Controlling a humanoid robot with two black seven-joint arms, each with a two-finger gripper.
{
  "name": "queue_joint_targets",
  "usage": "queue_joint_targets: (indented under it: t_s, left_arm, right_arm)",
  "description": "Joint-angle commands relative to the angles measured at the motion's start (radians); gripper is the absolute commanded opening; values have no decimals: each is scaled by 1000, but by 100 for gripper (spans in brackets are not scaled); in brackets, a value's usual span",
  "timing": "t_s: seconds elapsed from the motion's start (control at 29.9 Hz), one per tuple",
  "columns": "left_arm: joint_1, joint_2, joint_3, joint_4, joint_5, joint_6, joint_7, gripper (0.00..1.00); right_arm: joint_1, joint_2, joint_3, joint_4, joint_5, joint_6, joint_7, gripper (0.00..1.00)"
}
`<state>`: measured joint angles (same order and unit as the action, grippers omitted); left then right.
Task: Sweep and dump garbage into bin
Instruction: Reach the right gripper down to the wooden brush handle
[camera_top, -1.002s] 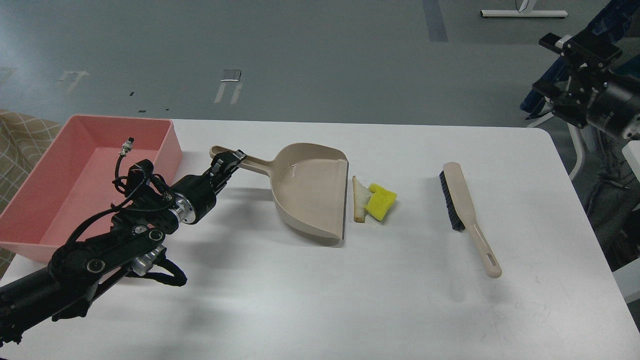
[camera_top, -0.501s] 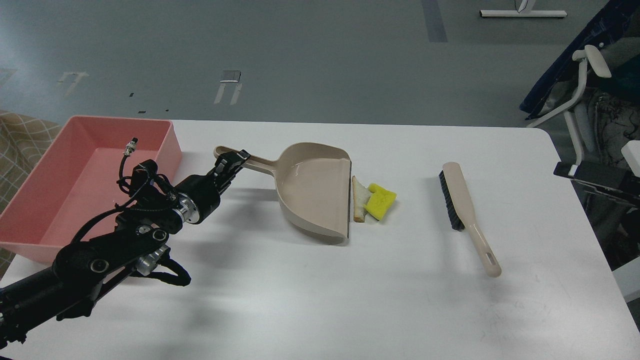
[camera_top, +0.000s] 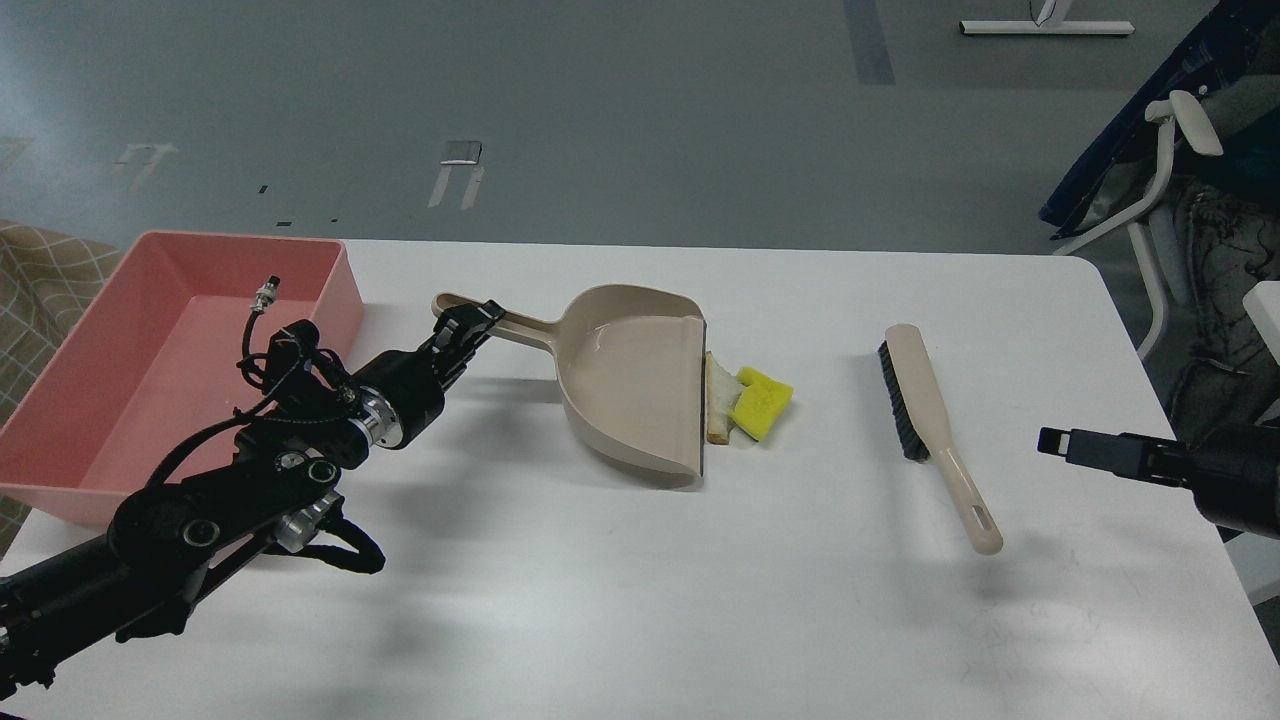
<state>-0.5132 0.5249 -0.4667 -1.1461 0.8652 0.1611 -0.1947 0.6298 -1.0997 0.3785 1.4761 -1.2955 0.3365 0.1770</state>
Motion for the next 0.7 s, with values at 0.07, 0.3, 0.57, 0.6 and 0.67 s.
queue_joint_targets:
  t_s: [0.07,0.3,0.57,0.6,0.67]
  left_arm:
    - [1,7,-1,-10,0,0,1,0]
    - [1,3,0,-12,2,0,0,0]
    - [1,3,0,-12,2,0,0,0]
    - [1,3,-1,-12,0,0,0,0]
    - [1,4,-1,-12,0,0,0,0]
  right_arm:
    - [-4,37,-1,7,-1,4,-5,100]
    - [-9,73,-3,6,-2,4,-60,90]
    - [-5,106,-41,7,-4,4,-77,67]
    - [-4,109,-43,7,-4,4,-80,67]
    - [-4,119,-41,7,-4,3,-91,67]
